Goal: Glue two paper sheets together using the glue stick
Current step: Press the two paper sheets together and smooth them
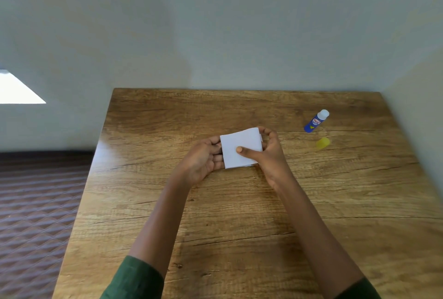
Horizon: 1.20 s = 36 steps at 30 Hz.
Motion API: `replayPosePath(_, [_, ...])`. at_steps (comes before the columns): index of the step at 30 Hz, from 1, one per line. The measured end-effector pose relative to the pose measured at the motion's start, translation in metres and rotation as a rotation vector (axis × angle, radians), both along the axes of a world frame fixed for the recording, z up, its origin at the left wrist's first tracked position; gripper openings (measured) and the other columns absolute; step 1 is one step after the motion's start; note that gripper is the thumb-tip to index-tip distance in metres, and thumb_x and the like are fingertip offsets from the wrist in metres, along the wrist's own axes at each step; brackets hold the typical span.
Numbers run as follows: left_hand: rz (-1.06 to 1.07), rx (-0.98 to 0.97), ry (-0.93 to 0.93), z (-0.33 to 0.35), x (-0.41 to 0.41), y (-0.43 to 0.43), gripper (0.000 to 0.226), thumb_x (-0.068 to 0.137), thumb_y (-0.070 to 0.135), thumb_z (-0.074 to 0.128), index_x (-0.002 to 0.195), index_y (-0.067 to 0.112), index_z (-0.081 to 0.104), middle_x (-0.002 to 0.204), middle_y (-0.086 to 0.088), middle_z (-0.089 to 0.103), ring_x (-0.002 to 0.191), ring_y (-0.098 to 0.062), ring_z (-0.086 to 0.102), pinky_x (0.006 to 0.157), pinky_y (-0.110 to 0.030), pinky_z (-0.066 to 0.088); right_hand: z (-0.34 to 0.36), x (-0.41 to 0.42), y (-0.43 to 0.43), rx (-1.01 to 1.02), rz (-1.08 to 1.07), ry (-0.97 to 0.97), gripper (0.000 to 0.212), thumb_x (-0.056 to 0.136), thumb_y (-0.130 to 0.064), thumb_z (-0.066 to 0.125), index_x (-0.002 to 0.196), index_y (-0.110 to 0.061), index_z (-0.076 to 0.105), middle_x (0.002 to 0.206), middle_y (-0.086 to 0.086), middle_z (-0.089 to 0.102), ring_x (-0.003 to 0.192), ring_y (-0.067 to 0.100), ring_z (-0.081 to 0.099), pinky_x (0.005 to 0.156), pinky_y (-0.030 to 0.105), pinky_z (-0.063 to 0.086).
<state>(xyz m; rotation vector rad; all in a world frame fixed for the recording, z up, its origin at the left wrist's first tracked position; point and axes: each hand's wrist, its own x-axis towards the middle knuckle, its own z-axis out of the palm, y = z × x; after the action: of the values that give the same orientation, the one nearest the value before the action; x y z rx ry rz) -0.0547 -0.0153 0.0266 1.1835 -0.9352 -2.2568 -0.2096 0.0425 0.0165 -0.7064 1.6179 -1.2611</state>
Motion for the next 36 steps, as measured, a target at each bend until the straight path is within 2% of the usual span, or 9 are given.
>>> replayPosePath(4, [-0.004, 0.0, -0.008, 0.0, 0.0, 0.0, 0.036, 0.098, 0.0, 0.029, 0.125, 0.004, 0.052, 0.12, -0.018, 0.064, 0.104, -0.029, 0.065, 0.084, -0.037, 0.056, -0.002, 0.0, 0.0, 0.011, -0.004, 0.012, 0.071, 0.062, -0.01, 0.086, 0.116, -0.028, 0.043, 0.113, 0.003, 0.06, 0.102, 0.018, 0.061, 0.079, 0.034, 0.056])
replayPosePath(12, [-0.003, -0.001, -0.025, -0.001, 0.0, 0.0, 0.036, 0.098, -0.001, 0.029, 0.123, 0.005, 0.054, 0.118, -0.017, 0.065, 0.1, -0.027, 0.067, 0.082, -0.036, 0.058, -0.001, 0.002, 0.0, 0.016, -0.005, 0.059, 0.071, 0.062, -0.01, 0.086, 0.114, -0.03, 0.041, 0.112, 0.002, 0.059, 0.1, 0.016, 0.061, 0.075, 0.03, 0.054])
replayPosePath(19, [0.002, -0.006, -0.016, 0.007, 0.0, 0.002, 0.035, 0.097, -0.002, 0.029, 0.102, 0.01, 0.062, 0.105, -0.013, 0.069, 0.089, -0.024, 0.069, 0.078, -0.035, 0.058, 0.001, 0.003, -0.001, 0.013, 0.0, 0.098, 0.071, 0.063, -0.01, 0.085, 0.115, -0.029, 0.04, 0.111, 0.001, 0.058, 0.094, 0.011, 0.06, 0.069, 0.025, 0.053])
replayPosePath(23, [0.023, 0.001, -0.03, 0.005, 0.0, 0.003, 0.027, 0.099, 0.004, 0.035, 0.113, 0.003, 0.058, 0.109, -0.015, 0.067, 0.094, -0.026, 0.068, 0.079, -0.035, 0.058, 0.002, 0.004, 0.0, 0.015, 0.002, 0.12, 0.072, 0.063, -0.012, 0.086, 0.116, -0.03, 0.04, 0.112, 0.002, 0.058, 0.095, 0.012, 0.06, 0.071, 0.028, 0.055])
replayPosePath(27, [0.021, -0.061, -0.092, 0.001, -0.002, 0.005, 0.028, 0.096, 0.008, 0.045, 0.121, 0.0, 0.057, 0.109, -0.016, 0.068, 0.096, -0.024, 0.068, 0.084, -0.036, 0.057, 0.001, 0.004, -0.001, 0.022, -0.002, 0.142, 0.073, 0.062, -0.013, 0.086, 0.117, -0.031, 0.041, 0.119, 0.005, 0.056, 0.102, 0.018, 0.06, 0.078, 0.038, 0.057])
replayPosePath(30, [0.038, -0.114, -0.14, 0.002, -0.006, 0.008, 0.029, 0.097, 0.004, 0.043, 0.123, -0.001, 0.055, 0.097, -0.023, 0.07, 0.084, -0.019, 0.071, 0.087, -0.038, 0.055, 0.002, 0.005, -0.001, 0.02, 0.001, 0.169, 0.074, 0.061, -0.014, 0.087, 0.116, -0.032, 0.041, 0.121, 0.005, 0.055, 0.105, 0.02, 0.059, 0.081, 0.043, 0.057])
replayPosePath(32, [0.049, -0.132, -0.158, 0.003, -0.009, 0.01, 0.029, 0.097, 0.003, 0.042, 0.123, -0.002, 0.055, 0.103, -0.019, 0.057, 0.083, -0.015, 0.061, 0.091, -0.041, 0.052, 0.003, 0.005, -0.001, 0.024, 0.002, 0.186, 0.075, 0.06, -0.017, 0.087, 0.116, -0.033, 0.041, 0.121, 0.005, 0.057, 0.104, 0.02, 0.06, 0.081, 0.044, 0.057])
replayPosePath(34, [0.057, -0.139, -0.17, 0.001, -0.01, 0.009, 0.029, 0.097, 0.004, 0.043, 0.122, -0.001, 0.056, 0.099, -0.02, 0.064, 0.073, -0.011, 0.071, 0.086, -0.036, 0.056, 0.005, 0.005, 0.001, 0.032, -0.003, 0.185, 0.076, 0.058, -0.022, 0.088, 0.116, -0.034, 0.041, 0.115, 0.006, 0.06, 0.1, 0.019, 0.063, 0.078, 0.044, 0.058])
replayPosePath(36, [0.062, -0.136, -0.186, -0.002, -0.01, 0.008, 0.028, 0.097, 0.005, 0.044, 0.121, 0.0, 0.057, 0.098, -0.015, 0.071, 0.076, -0.01, 0.07, 0.08, -0.032, 0.058, 0.009, 0.002, 0.003, 0.046, -0.036, 0.169, 0.071, 0.061, -0.027, 0.087, 0.116, -0.034, 0.043, 0.106, 0.004, 0.064, 0.094, 0.016, 0.065, 0.075, 0.039, 0.059])
